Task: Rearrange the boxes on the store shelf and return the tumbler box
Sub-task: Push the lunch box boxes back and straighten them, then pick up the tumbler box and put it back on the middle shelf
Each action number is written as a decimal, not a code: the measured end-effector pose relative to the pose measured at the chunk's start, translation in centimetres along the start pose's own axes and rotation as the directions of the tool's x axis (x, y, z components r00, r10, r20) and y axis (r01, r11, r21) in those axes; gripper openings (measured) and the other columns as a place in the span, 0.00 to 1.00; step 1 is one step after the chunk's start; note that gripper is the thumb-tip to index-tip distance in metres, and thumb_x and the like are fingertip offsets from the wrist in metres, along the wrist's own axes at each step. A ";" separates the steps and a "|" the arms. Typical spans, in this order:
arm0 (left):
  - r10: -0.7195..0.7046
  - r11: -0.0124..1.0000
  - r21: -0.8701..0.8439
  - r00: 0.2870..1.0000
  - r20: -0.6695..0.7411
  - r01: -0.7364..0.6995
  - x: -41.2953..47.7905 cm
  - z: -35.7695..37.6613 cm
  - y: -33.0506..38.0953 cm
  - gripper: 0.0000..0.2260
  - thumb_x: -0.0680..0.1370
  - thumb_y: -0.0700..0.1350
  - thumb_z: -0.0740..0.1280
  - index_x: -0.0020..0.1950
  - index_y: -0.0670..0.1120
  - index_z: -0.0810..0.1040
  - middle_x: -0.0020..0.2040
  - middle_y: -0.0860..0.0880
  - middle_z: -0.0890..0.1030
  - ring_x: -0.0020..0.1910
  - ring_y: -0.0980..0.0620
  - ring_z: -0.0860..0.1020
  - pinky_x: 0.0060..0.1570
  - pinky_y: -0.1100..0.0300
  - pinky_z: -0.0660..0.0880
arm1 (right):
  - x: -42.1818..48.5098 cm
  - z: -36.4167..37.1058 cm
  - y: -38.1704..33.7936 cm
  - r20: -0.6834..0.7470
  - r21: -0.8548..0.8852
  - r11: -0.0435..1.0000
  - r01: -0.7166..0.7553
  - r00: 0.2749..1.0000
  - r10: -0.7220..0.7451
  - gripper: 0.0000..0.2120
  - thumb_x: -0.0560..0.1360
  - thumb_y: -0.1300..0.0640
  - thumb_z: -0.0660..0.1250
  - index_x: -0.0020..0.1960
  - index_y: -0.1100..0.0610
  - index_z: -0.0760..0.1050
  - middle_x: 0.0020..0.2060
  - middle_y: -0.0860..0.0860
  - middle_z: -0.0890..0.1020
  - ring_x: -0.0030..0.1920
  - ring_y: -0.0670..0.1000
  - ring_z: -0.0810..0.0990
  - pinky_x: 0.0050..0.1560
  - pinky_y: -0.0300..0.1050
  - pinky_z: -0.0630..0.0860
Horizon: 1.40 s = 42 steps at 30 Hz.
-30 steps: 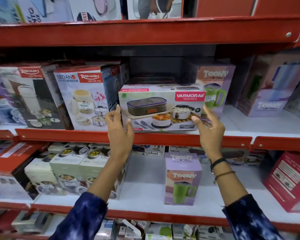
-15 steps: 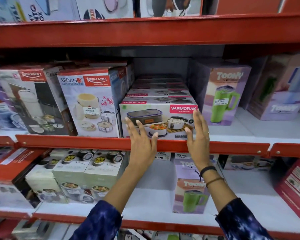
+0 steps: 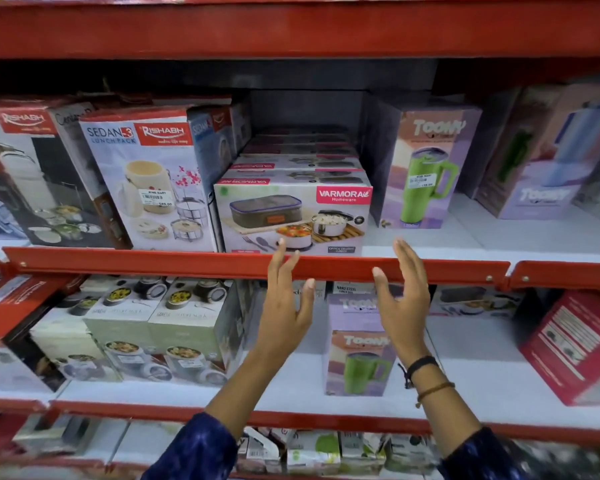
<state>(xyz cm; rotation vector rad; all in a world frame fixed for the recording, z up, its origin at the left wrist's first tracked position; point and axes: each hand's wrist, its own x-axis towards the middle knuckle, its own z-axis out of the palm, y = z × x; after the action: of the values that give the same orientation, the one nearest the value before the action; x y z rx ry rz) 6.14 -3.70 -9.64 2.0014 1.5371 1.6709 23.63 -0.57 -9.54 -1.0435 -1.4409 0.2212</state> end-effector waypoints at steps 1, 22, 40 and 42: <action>0.015 0.999 -0.034 1.000 0.007 -0.015 -1.2 0.5 -0.2 0.19 0.80 0.45 0.59 0.70 0.42 0.64 0.75 0.43 0.60 0.75 0.55 0.56 0.71 0.68 0.55 | -1.2 -0.7 0.8 -0.003 0.036 0.998 -0.055 0.998 0.055 0.22 0.76 0.59 0.65 0.70 0.56 0.66 0.69 0.53 0.70 0.70 0.48 0.66 0.71 0.46 0.65; -0.528 0.818 -0.156 0.830 0.179 0.553 -10.6 7.9 -1.4 0.18 0.77 0.32 0.63 0.66 0.43 0.71 0.58 0.51 0.76 0.53 0.52 0.77 0.46 0.80 0.70 | -9.4 -6.9 10.1 0.439 -0.003 0.859 -0.511 0.771 0.461 0.18 0.76 0.63 0.65 0.65 0.58 0.73 0.61 0.55 0.79 0.59 0.46 0.78 0.61 0.38 0.74; -0.411 0.908 -0.081 0.912 0.004 0.410 -6.8 1.1 5.2 0.13 0.73 0.51 0.71 0.52 0.46 0.83 0.43 0.46 0.86 0.40 0.53 0.84 0.44 0.49 0.82 | -5.9 -11.2 2.7 0.274 0.237 0.891 -0.388 0.906 0.322 0.13 0.71 0.67 0.69 0.56 0.65 0.77 0.50 0.59 0.81 0.37 0.36 0.81 0.36 0.33 0.80; -0.430 0.896 -0.120 0.903 0.012 0.428 -7.0 1.1 5.0 0.15 0.72 0.53 0.70 0.52 0.44 0.83 0.44 0.44 0.86 0.41 0.52 0.84 0.44 0.47 0.82 | -6.2 -11.2 2.7 0.281 0.235 0.890 -0.391 0.904 0.323 0.13 0.71 0.67 0.69 0.56 0.63 0.77 0.49 0.58 0.81 0.38 0.37 0.82 0.37 0.33 0.80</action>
<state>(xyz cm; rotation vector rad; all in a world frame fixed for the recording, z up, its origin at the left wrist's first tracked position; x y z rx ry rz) 10.94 -10.69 -11.58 1.4530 1.6838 1.5520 33.36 -8.30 -13.40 -1.0606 -1.3609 0.8255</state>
